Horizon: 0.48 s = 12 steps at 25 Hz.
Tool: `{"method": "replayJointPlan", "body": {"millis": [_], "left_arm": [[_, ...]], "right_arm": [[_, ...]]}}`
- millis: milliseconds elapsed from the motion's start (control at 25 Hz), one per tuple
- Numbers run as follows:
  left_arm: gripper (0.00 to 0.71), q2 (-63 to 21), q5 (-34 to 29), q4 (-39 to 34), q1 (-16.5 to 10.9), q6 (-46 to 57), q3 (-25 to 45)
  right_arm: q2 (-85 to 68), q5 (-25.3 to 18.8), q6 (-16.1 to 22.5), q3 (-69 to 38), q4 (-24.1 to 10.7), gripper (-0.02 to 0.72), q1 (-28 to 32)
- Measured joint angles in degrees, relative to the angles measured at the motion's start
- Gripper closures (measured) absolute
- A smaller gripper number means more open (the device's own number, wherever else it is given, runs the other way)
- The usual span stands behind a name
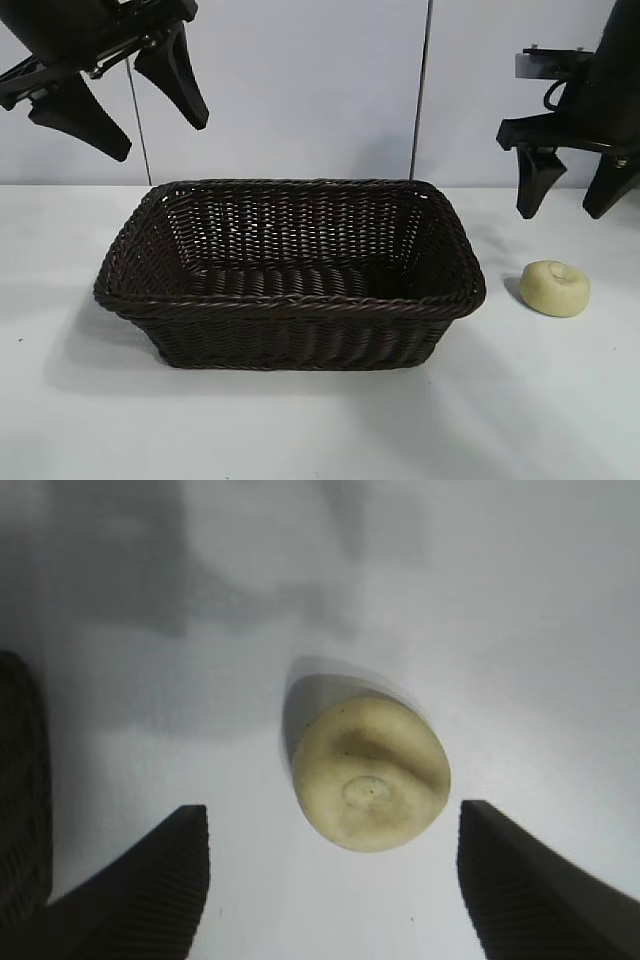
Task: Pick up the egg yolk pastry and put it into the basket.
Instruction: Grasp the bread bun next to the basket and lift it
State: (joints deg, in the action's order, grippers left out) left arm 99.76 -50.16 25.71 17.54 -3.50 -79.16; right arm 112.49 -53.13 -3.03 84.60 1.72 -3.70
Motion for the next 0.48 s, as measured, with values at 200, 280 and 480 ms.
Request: {"method": "replayJointPlan", "body": {"millis": [200,280,480], "left_arm": [[0.161,0.0,0.4,0.0,0.0,0.0,0.0],[0.161,0.0,0.4,0.0,0.0,0.0,0.0],[0.161,0.0,0.4,0.0,0.0,0.0,0.1]], "right_arm": [[4.6,0.4,0.0,0.0,0.0,0.195,0.0],[6.0,0.7,0.1,0.0,0.0,0.195,0.0],[8.6,1.7,0.5,-0.1,-0.1,0.195,0.0]]}}
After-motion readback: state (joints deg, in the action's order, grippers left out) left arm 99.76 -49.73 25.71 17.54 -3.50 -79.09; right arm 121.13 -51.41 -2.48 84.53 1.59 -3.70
